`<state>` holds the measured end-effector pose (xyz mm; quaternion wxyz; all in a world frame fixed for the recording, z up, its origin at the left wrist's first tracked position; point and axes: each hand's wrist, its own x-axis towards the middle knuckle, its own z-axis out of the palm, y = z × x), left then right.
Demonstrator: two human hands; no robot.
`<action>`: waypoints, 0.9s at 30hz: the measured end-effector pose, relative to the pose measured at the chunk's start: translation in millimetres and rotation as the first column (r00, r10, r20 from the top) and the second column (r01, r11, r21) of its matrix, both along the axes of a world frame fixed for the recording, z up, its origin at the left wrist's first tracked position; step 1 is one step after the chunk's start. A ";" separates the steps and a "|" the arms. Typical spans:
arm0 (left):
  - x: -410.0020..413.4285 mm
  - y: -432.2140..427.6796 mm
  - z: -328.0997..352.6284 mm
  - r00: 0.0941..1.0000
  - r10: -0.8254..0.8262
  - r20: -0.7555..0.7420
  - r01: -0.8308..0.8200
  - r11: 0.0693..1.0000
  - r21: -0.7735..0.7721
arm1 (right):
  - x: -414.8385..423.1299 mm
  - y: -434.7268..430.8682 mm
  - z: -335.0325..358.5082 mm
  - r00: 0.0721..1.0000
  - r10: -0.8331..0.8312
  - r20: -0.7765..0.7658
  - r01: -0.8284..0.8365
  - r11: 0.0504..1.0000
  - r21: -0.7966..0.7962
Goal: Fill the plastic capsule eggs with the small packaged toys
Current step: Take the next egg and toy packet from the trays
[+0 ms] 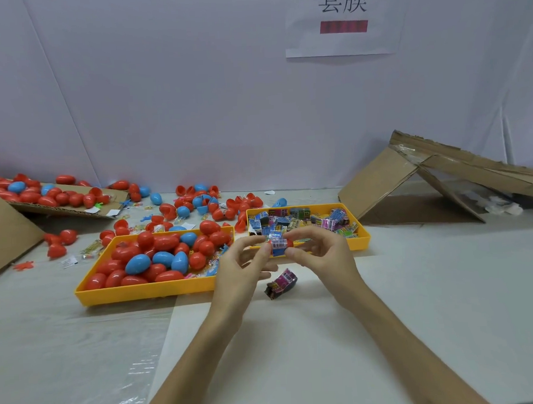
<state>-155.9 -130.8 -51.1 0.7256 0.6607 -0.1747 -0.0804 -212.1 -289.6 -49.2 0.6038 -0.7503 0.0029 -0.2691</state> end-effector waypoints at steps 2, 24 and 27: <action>1.9 0.1 -2.9 0.995 0.077 0.068 -0.076 0.997 -0.011 | -0.3 -0.4 -0.5 1.000 -0.022 0.007 0.022 1.000 -0.015; 5.6 1.8 -6.7 0.985 0.121 0.125 -0.129 0.990 0.058 | 0.1 10.1 -3.5 0.996 -0.070 0.061 0.075 0.994 -0.084; 4.0 1.3 -6.1 0.985 0.114 0.131 -0.123 0.990 0.064 | 0.1 9.4 -4.1 0.995 -0.069 0.074 0.076 0.994 -0.084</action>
